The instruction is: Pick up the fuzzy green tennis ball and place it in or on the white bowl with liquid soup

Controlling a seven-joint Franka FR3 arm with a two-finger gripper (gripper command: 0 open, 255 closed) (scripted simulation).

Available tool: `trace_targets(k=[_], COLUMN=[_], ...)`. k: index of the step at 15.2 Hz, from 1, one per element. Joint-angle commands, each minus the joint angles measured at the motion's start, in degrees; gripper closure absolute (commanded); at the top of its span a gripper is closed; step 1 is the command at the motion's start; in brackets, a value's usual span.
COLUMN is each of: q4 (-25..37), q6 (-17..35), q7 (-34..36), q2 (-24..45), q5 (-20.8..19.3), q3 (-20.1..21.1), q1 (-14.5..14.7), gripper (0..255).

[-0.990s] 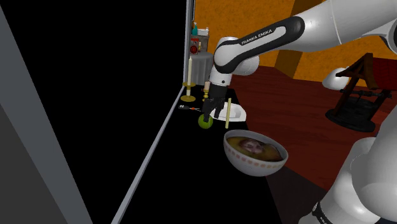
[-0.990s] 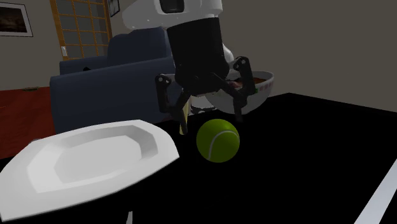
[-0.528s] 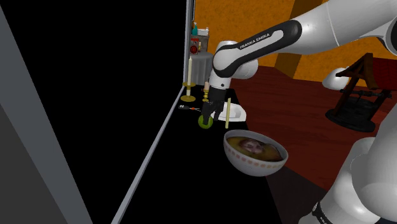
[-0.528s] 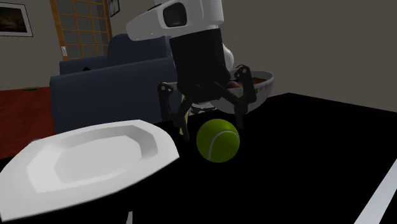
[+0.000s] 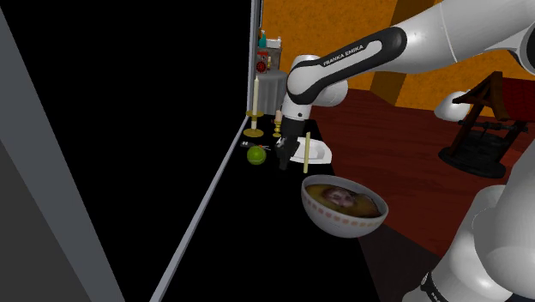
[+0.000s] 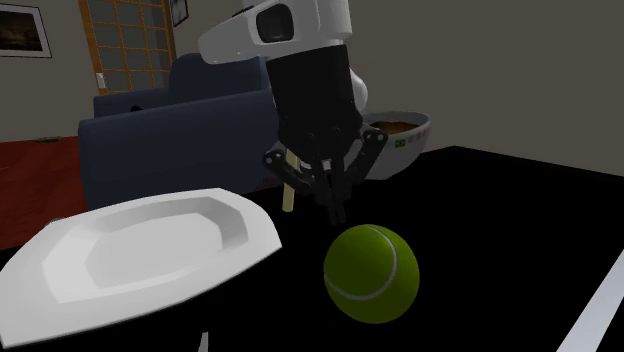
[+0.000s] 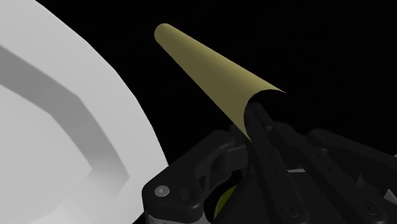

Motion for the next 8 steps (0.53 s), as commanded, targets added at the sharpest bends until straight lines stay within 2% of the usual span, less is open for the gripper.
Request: trace_targets(k=[1,4,5,8], q4=[0.0,0.0,0.0,9.0], q6=[0.0,0.0,0.0,-3.9], q7=[0.0,0.0,0.0,0.1], q2=[0.0,0.0,0.0,5.7], q5=[0.0,0.0,0.0,1.6], q3=[0.0,0.0,0.0,-0.1], q1=[0.0,0.0,0.0,-0.2], gripper=[255,255,0,0])
